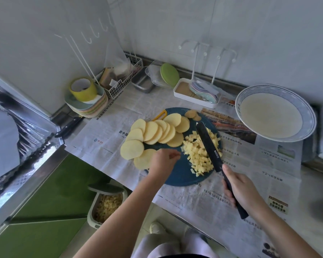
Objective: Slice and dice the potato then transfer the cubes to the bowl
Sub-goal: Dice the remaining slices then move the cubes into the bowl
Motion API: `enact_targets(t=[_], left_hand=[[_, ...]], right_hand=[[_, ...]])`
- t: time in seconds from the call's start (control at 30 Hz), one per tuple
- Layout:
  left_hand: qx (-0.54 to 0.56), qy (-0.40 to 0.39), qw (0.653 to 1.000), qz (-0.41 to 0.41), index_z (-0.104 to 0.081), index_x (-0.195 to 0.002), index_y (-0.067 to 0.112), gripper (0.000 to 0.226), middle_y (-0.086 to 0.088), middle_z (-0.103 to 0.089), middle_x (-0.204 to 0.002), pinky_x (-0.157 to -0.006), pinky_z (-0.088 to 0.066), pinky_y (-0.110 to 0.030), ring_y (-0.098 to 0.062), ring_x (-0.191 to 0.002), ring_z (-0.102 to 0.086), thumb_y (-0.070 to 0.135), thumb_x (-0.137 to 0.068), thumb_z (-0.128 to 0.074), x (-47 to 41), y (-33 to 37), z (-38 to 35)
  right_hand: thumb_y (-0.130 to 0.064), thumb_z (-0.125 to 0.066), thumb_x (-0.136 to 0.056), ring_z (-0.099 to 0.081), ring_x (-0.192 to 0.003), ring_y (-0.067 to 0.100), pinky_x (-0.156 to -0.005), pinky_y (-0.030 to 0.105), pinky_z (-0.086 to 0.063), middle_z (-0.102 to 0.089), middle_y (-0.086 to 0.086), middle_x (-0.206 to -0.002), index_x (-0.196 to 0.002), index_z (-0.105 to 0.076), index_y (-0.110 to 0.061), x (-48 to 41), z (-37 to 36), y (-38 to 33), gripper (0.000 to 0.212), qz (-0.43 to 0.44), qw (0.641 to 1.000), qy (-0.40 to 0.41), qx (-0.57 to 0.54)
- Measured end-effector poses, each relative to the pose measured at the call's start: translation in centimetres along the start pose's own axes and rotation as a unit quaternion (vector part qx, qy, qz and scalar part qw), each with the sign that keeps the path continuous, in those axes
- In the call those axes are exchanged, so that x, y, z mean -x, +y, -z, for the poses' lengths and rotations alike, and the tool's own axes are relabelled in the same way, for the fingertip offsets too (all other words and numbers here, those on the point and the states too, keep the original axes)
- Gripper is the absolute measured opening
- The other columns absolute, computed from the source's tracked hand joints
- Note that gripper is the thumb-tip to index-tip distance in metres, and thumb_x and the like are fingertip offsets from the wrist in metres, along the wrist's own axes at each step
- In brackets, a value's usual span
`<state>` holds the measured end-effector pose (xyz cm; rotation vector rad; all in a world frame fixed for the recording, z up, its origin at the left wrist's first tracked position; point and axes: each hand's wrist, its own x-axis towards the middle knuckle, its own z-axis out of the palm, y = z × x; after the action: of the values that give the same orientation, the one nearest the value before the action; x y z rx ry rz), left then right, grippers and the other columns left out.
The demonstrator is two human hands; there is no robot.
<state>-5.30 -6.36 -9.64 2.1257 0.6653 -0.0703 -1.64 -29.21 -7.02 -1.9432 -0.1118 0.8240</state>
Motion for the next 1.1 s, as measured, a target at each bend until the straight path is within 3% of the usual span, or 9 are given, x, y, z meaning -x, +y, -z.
enact_targets(t=[0.1, 0.2, 0.27, 0.33, 0.43, 0.57, 0.67, 0.83, 1.1], left_hand=[[-0.010, 0.059, 0.997, -0.038, -0.068, -0.086, 0.016, 0.010, 0.007, -0.060, -0.094, -0.066, -0.045, -0.017, -0.003, -0.075, -0.051, 0.023, -0.083, -0.074, -0.7, 0.6, 0.0], [0.006, 0.055, 0.998, -0.036, -0.064, -0.081, 0.014, 0.012, 0.010, -0.055, -0.079, -0.057, -0.035, -0.010, 0.002, -0.067, -0.048, 0.023, -0.085, -0.072, -1.5, 1.2, -0.1], [0.035, 0.008, 0.999, -0.037, -0.069, -0.093, 0.007, 0.012, 0.002, -0.065, -0.077, -0.063, -0.042, -0.019, -0.004, -0.066, -0.056, 0.018, -0.091, -0.064, -1.7, 1.4, -0.3], [0.013, -0.044, 0.998, -0.052, -0.066, -0.118, 0.010, 0.025, -0.006, -0.071, -0.095, -0.073, -0.049, -0.028, -0.014, -0.082, -0.064, 0.013, -0.096, -0.055, -1.6, 1.4, -0.3], [-0.059, -0.055, 0.994, -0.080, -0.051, -0.137, 0.019, 0.041, -0.005, -0.065, -0.120, -0.079, -0.043, -0.020, -0.020, -0.103, -0.061, 0.007, -0.098, -0.045, -1.2, 0.5, 0.6], [-0.171, -0.037, 0.979, -0.106, -0.048, -0.139, 0.022, 0.053, -0.002, -0.054, -0.132, -0.090, -0.037, -0.023, -0.020, -0.116, -0.051, 0.013, -0.089, -0.063, -1.2, -2.3, 3.8], [-0.233, -0.051, 0.965, -0.110, -0.050, -0.135, 0.023, 0.055, 0.002, -0.052, -0.127, -0.091, -0.038, -0.025, -0.019, -0.116, -0.048, 0.021, -0.084, -0.071, -1.0, -4.2, 5.9], [-0.390, -0.098, 0.903, -0.149, -0.032, -0.147, 0.028, 0.072, 0.006, -0.034, -0.149, -0.103, -0.029, -0.029, -0.019, -0.124, -0.033, 0.041, -0.085, -0.067, -1.2, -5.8, 6.5], [-0.443, -0.114, 0.872, -0.175, -0.027, -0.149, 0.026, 0.079, 0.001, -0.035, -0.146, -0.109, -0.021, -0.033, -0.023, -0.135, -0.022, 0.042, -0.083, -0.067, -2.2, -5.7, 6.8]], right_hand=[[-0.055, -0.038, -0.094, -0.040, -0.041, 0.020, -0.043, 0.029, -0.038, -0.043, 0.009, -0.048, -0.061, -0.052, -0.004, -0.5, -0.4, -0.5, 0.063, 0.010, 1.000, 0.005, 0.021], [-0.055, -0.038, -0.095, -0.041, -0.041, 0.021, -0.044, 0.031, -0.038, -0.043, 0.007, -0.046, -0.059, -0.051, -0.006, -0.9, -1.0, -1.1, 0.062, 0.022, 0.999, 0.013, 0.024], [-0.053, -0.037, -0.096, -0.041, -0.040, 0.020, -0.044, 0.031, -0.039, -0.043, 0.007, -0.045, -0.057, -0.050, -0.007, -1.0, -1.2, -1.4, 0.062, 0.033, 0.999, 0.019, 0.024], [-0.053, -0.036, -0.097, -0.041, -0.040, 0.020, -0.043, 0.029, -0.040, -0.043, 0.007, -0.045, -0.057, -0.050, -0.007, -1.1, -1.2, -1.7, 0.062, 0.039, 0.999, 0.023, 0.029], [-0.053, -0.036, -0.097, -0.041, -0.039, 0.020, -0.043, 0.027, -0.039, -0.043, 0.007, -0.045, -0.058, -0.050, -0.007, -1.1, -1.2, -1.8, 0.062, 0.043, 0.998, 0.021, 0.034], [-0.052, -0.036, -0.097, -0.040, -0.037, 0.018, -0.043, 0.028, -0.038, -0.043, 0.006, -0.043, -0.058, -0.051, -0.008, -1.3, -1.7, -1.7, 0.061, 0.051, 0.998, 0.013, 0.039], [-0.053, -0.037, -0.096, -0.039, -0.036, 0.015, -0.042, 0.025, -0.037, -0.043, 0.005, -0.044, -0.060, -0.051, -0.007, -1.5, -2.2, -1.7, 0.061, 0.053, 0.998, 0.007, 0.044], [-0.053, -0.039, -0.093, -0.037, -0.038, 0.016, -0.038, 0.021, -0.034, -0.042, 0.010, -0.048, -0.062, -0.050, -0.007, -1.5, -3.1, -2.0, 0.057, 0.052, 0.998, -0.011, 0.036], [-0.055, -0.040, -0.092, -0.038, -0.039, 0.017, -0.039, 0.023, -0.034, -0.043, 0.006, -0.047, -0.062, -0.050, -0.008, -1.5, -3.7, -2.1, 0.056, 0.052, 0.998, -0.021, 0.034]])
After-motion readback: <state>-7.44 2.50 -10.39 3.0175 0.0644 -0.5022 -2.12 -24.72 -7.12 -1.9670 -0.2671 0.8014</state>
